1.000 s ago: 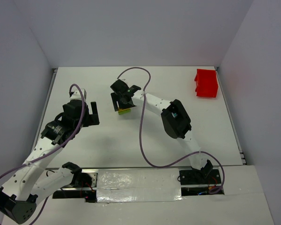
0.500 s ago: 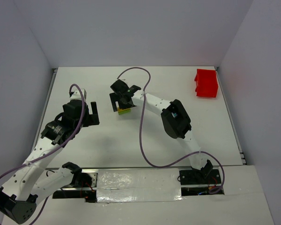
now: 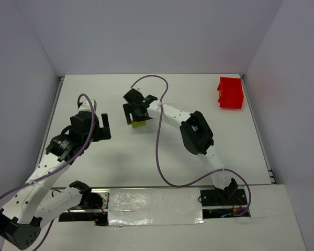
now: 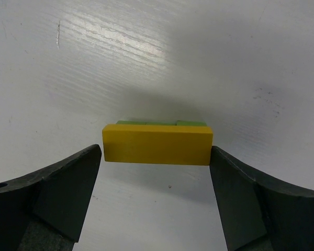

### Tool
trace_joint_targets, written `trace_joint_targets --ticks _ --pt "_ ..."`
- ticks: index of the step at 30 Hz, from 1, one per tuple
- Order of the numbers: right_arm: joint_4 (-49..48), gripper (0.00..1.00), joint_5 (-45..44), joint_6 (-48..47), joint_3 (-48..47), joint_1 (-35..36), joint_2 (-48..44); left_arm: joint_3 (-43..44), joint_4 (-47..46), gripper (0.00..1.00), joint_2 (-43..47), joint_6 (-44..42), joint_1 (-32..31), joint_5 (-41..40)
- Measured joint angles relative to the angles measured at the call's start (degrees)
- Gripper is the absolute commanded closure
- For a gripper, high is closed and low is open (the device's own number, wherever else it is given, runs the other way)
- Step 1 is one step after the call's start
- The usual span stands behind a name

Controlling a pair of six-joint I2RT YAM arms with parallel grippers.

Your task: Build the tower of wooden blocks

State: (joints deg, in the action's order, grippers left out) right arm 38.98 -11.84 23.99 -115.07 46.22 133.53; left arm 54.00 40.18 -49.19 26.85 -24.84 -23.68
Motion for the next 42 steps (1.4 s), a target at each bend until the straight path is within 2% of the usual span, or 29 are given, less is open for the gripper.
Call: trace_joint_targets --ticks 25,42 --pt "-0.6 0.14 -0.5 0.2 1.9 0.0 -0.2 0.0 0.0 0.0 0.0 0.0 0.0 0.0" --pt "-1.3 0.09 -0.4 0.1 3.7 0.0 -1.3 0.0 0.0 0.01 0.0 -0.1 0.0 0.0"
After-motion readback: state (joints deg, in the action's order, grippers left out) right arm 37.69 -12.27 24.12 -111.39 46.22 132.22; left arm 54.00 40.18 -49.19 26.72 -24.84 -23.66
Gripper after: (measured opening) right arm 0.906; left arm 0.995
